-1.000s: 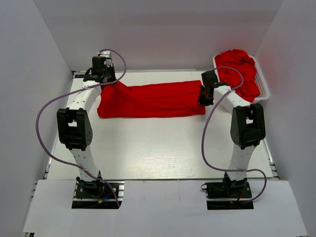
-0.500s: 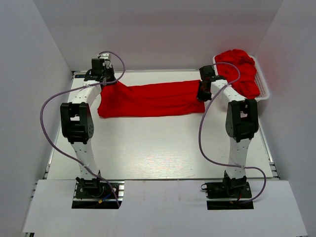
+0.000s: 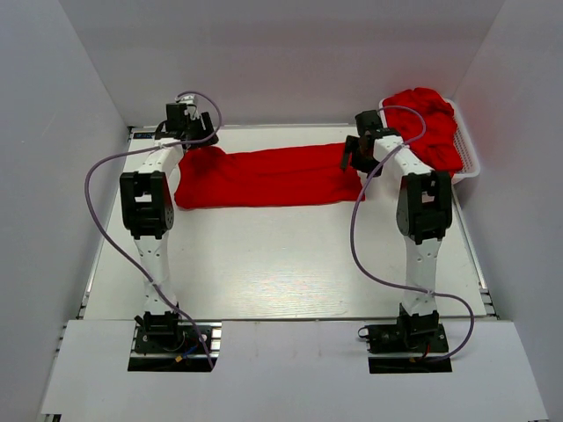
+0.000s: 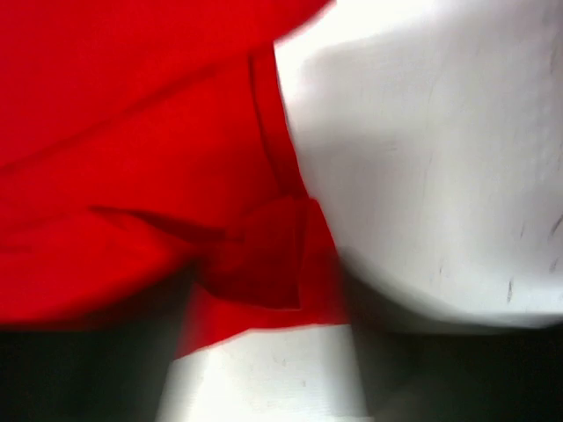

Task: Fold and stack the t-shirts
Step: Fold the other side of the tshirt into a rectangle

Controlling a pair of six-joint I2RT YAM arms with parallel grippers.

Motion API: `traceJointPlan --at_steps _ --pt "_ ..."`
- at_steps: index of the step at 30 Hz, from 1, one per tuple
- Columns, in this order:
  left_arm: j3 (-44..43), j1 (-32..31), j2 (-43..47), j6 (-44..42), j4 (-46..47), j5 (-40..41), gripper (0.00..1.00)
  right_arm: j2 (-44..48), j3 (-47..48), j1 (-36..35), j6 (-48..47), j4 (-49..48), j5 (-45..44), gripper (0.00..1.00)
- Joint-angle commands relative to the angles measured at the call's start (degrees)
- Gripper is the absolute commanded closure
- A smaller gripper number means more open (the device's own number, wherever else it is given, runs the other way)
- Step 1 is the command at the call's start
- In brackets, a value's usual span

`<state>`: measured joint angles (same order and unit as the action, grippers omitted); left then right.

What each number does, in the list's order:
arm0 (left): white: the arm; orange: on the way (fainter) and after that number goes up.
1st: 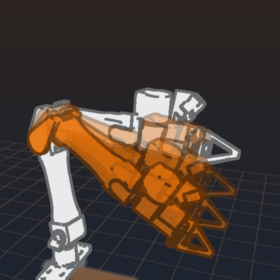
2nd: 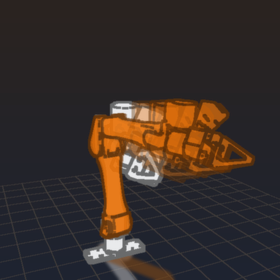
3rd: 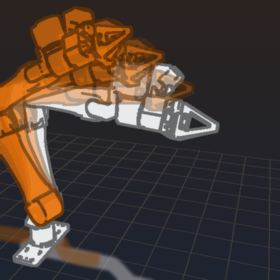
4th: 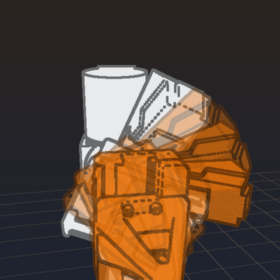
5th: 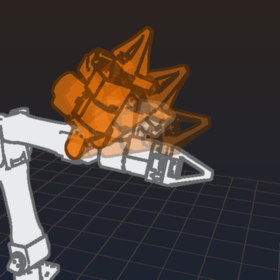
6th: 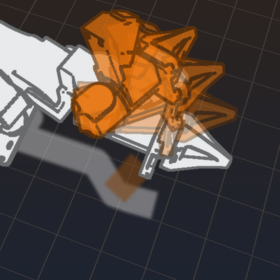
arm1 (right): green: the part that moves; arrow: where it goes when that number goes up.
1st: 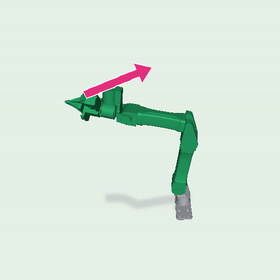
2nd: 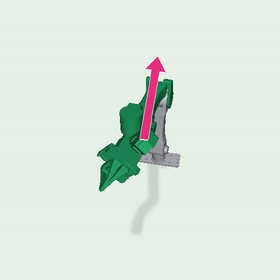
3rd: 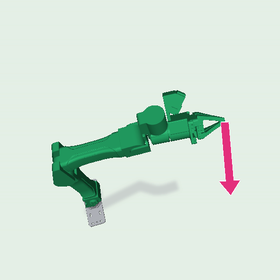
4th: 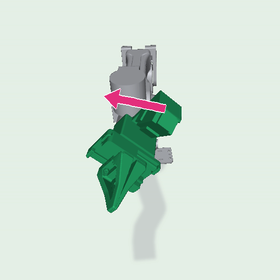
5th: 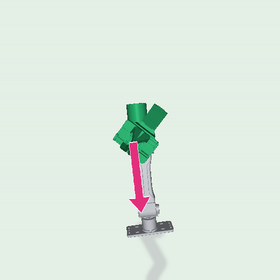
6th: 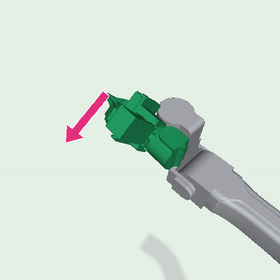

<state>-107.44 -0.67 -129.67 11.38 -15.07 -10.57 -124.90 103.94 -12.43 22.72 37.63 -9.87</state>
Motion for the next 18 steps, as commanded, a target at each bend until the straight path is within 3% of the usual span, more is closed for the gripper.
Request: traceJointPlan --at_steps 1,2,7,14,17,18 --pt "-6.02 0.84 -0.67 1.72 -2.68 0.02 0.18 -2.27 7.23 0.74 -1.01 0.16 -0.59 0.10" --pt "-8.99 1.36 -1.89 2.24 -3.29 0.02 0.00 -3.76 9.59 0.74 -0.92 1.12 -0.59 0.10" --pt "-13.15 1.37 -1.56 2.77 -5.94 0.11 0.00 -2.29 9.72 0.74 -1.54 2.11 -0.94 0.10" --pt "-6.04 1.37 5.73 2.77 -5.41 -2.52 0.00 7.65 -0.31 0.39 -5.40 -2.55 4.24 0.10" --pt "-2.61 1.37 7.58 2.25 -7.16 -4.72 0.00 11.16 -4.09 0.04 -7.34 -4.13 8.99 0.10" --pt "-1.30 1.37 8.98 2.25 -7.17 -6.29 0.00 13.78 -8.01 -0.14 -8.04 -4.75 14.12 0.10"
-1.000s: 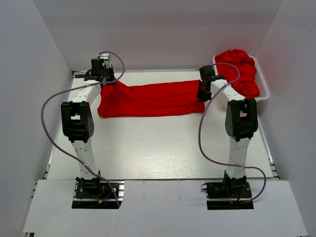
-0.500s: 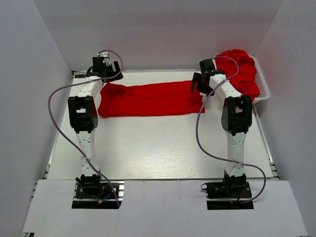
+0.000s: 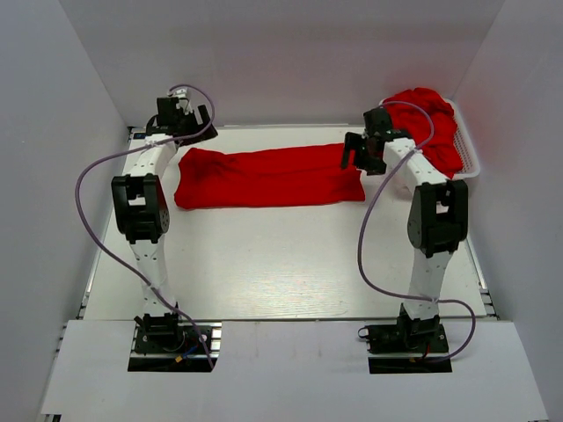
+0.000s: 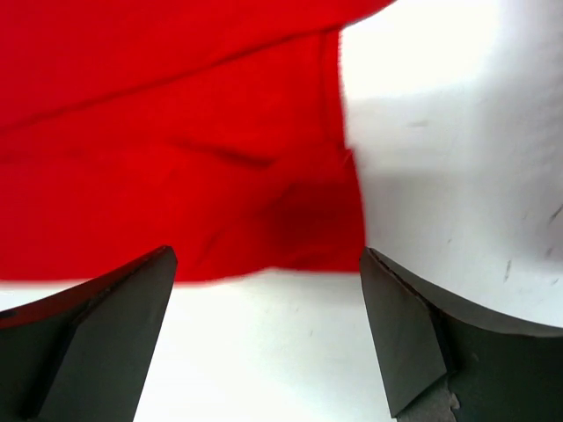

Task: Fold and stack the t-shirts
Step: Fold the other side of the tshirt into a rectangle

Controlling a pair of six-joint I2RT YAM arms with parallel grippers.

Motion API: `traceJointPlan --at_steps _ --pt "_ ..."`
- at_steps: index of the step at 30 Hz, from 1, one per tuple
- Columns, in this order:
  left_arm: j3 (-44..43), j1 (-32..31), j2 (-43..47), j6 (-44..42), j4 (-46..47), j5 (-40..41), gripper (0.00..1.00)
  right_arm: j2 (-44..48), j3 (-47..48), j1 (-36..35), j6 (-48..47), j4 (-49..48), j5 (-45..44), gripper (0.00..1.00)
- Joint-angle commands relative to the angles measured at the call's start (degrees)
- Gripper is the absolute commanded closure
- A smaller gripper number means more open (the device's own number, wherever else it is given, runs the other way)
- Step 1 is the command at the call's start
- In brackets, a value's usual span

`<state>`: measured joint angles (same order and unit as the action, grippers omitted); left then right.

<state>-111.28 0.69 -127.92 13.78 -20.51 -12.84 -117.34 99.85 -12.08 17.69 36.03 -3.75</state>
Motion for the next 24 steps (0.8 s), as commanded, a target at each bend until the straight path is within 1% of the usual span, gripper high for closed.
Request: traceJointPlan --at_steps 1,2,3,4,5,6,9,13,15,18,19,21,22,24 --pt "5.70 0.01 8.03 -0.16 -1.72 -5.08 0.00 7.12 -5.27 -0.67 -3.19 -4.47 9.01 0.10" --pt "7.47 -0.68 8.73 -0.16 -0.24 -7.26 0.00 8.60 -6.41 -0.67 -4.41 -5.52 12.85 0.10" --pt "10.71 -0.69 9.52 -0.16 -0.23 -8.16 0.00 9.58 -9.30 -0.67 -4.94 -6.06 14.19 0.10" --pt "12.22 -1.21 10.83 -0.16 0.73 -9.56 0.00 9.58 -9.93 -1.02 -5.30 -6.50 15.16 0.10" --pt "13.97 -1.22 11.37 -0.16 1.52 -13.49 0.00 9.67 -10.29 -1.28 -6.95 -6.33 17.44 0.10" --pt "17.12 -1.22 12.16 0.45 3.44 -14.83 0.00 9.15 -10.81 -1.63 -7.58 -6.24 18.07 0.10" --pt "20.74 -1.22 12.17 0.46 4.77 -15.55 0.00 7.31 -9.77 -2.60 -9.43 -6.41 20.09 0.10" --pt "20.76 -1.22 11.46 0.46 4.78 -15.02 0.00 2.22 -5.64 -3.13 -9.17 -8.25 19.14 0.10" --pt "20.76 -1.22 9.80 0.46 5.48 -15.54 0.00 -0.33 -1.53 -3.13 -8.38 -8.70 18.34 0.10" --pt "20.14 -1.22 7.69 0.98 6.35 -16.07 0.00 -5.16 2.79 -2.86 -7.42 -9.14 15.27 0.10" --pt "18.40 -1.22 6.99 0.98 6.36 -16.08 0.00 -7.27 6.81 -2.52 -7.06 -8.44 14.31 0.10" --pt "16.46 -1.22 5.32 0.98 5.23 -15.38 0.00 -10.36 9.64 -2.34 -6.01 -7.21 10.01 0.10" --pt "14.10 -1.22 3.22 0.98 4.61 -15.37 0.00 -12.80 12.62 -2.16 -5.83 -6.59 9.21 0.10" --pt "11.98 -1.22 1.10 0.98 3.91 -15.37 0.00 -13.97 13.96 -1.73 -4.60 -6.50 6.83 0.10"
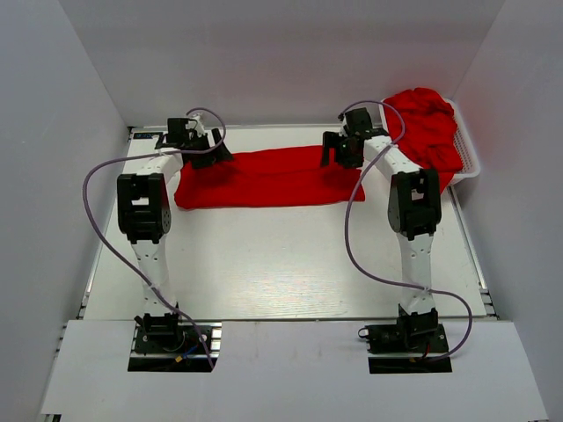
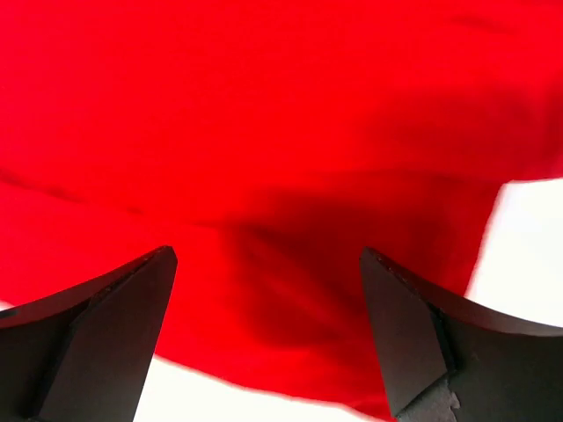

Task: Fold and stack the t-shirts
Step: Fold the other side of the tshirt into a rectangle

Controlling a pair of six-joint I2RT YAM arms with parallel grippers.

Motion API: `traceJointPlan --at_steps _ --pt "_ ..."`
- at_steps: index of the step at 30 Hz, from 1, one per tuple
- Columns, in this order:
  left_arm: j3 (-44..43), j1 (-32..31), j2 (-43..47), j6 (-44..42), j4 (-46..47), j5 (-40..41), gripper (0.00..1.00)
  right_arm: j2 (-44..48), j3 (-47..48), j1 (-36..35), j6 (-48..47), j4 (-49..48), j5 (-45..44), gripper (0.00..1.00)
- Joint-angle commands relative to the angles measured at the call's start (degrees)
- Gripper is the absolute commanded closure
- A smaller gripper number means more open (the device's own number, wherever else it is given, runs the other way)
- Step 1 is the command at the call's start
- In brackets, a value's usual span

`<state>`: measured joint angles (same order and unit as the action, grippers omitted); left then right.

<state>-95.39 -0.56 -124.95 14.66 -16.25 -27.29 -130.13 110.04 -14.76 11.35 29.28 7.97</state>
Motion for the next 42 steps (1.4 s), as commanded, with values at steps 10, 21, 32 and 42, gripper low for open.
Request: traceJointPlan --at_steps 10,21,32,42 --pt "-14.72 0.03 -10.48 2.30 2.72 2.33 0.00 -1.01 4.40 2.02 -0.36 -1.76 -1.38 0.10" --pt "-32.47 0.03 -19.80 5.03 2.29 6.27 0.00 2.77 2.37 1.67 -2.74 -1.50 -3.40 0.10" --pt "-29.23 0.03 -11.29 3.02 -2.55 14.63 0.00 9.89 -3.33 0.26 -7.75 2.36 0.37 0.10" --pt "-22.30 0.03 1.63 -0.07 -7.39 14.64 0.00 4.80 -5.65 0.17 -6.44 2.72 4.95 0.10"
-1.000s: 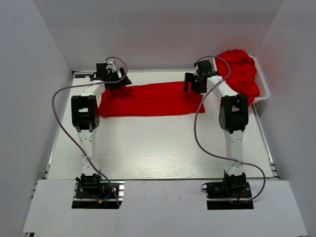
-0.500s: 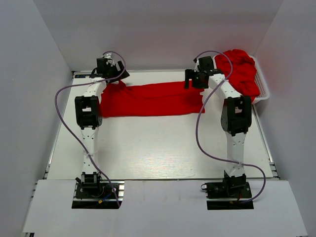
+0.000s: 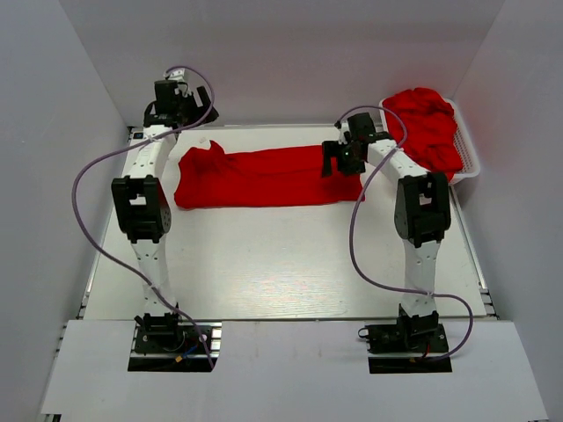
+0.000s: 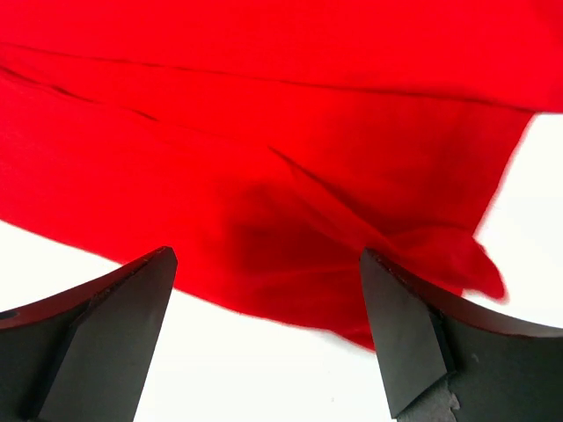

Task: Fold and stack the t-shirts
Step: Fold the other side of the tshirt into a rectangle, then rotate the tshirt 90 degrees

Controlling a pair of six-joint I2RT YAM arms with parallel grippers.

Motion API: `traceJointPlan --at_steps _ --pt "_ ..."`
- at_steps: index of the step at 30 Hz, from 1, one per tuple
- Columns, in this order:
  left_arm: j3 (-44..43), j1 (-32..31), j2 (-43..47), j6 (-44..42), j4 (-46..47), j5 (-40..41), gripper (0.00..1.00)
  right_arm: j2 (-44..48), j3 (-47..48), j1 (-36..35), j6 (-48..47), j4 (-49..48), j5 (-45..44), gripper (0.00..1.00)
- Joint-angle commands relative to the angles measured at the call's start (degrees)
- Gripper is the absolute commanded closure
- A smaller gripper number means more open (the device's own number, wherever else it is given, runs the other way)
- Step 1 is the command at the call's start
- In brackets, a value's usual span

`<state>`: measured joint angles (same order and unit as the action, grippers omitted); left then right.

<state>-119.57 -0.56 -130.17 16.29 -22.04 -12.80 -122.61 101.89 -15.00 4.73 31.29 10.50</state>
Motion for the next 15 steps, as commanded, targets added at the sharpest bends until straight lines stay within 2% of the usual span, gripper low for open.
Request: traceJointPlan --at_steps 1,6,10,15 --pt "2.67 0.03 7.47 -1.70 -2.38 -0.64 0.00 -3.51 3.48 0.33 0.28 0.62 2.33 0.10" --pt "13.62 0.03 12.64 -1.70 0.67 -6.44 0.00 -10.80 10.43 1.20 4.04 -4.65 -4.77 0.10" --pt "18.49 0.03 13.89 -0.56 4.03 -9.08 0.00 -15.55 14.65 1.82 7.12 -5.36 -3.91 0.10" --pt "20.33 -1.02 10.47 -0.03 3.15 -10.93 0.00 -14.24 8.79 2.17 7.93 -6.58 -2.24 0.10"
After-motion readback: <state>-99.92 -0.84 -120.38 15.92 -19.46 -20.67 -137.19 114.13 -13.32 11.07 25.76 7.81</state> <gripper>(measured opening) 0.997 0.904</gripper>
